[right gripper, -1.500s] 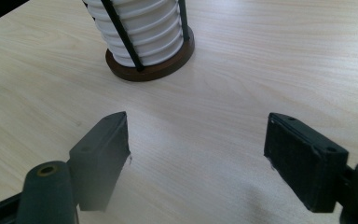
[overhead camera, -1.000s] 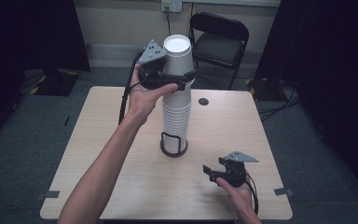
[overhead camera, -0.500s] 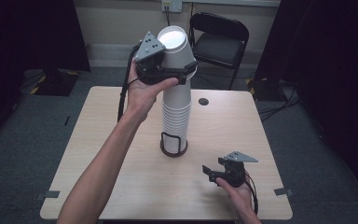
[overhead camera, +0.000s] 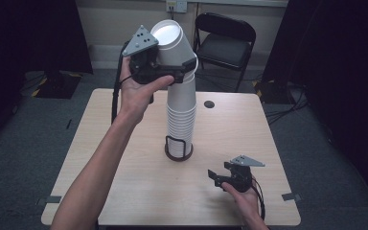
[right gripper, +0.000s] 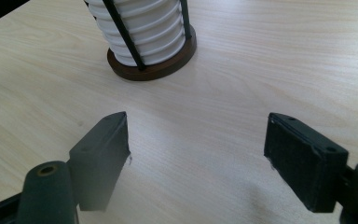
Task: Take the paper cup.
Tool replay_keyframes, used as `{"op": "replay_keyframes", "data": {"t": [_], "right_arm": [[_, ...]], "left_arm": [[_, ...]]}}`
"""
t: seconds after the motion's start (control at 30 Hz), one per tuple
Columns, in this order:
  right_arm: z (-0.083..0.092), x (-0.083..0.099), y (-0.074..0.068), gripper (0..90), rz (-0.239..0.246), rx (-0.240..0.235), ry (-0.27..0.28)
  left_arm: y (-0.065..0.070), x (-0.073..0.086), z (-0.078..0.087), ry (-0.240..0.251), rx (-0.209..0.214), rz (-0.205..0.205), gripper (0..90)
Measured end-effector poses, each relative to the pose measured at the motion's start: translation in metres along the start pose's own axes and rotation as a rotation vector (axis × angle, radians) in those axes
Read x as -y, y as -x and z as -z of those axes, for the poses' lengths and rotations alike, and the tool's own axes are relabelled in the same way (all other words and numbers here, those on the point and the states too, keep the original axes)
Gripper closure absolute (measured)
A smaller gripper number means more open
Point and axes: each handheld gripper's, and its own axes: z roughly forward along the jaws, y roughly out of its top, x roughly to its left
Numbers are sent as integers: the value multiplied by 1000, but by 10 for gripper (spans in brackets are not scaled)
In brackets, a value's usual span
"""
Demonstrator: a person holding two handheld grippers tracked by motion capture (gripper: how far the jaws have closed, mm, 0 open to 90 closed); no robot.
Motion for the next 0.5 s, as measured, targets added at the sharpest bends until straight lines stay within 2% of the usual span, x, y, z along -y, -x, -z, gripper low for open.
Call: {"op": "replay_keyframes", "data": {"t": [0.27,0.37,0.5], "right_arm": [[0,0,-1,218,-1,1,1],[-1,0,-1,219,-1,-1,-1],[-1,0,-1,218,-1,-2,-4]], "left_arm": [[-9,-3,20,-20,-10,18,119],[-13,-1,28,-14,-2,43,119],[-20,6,43,-41,-4,36,119]]}}
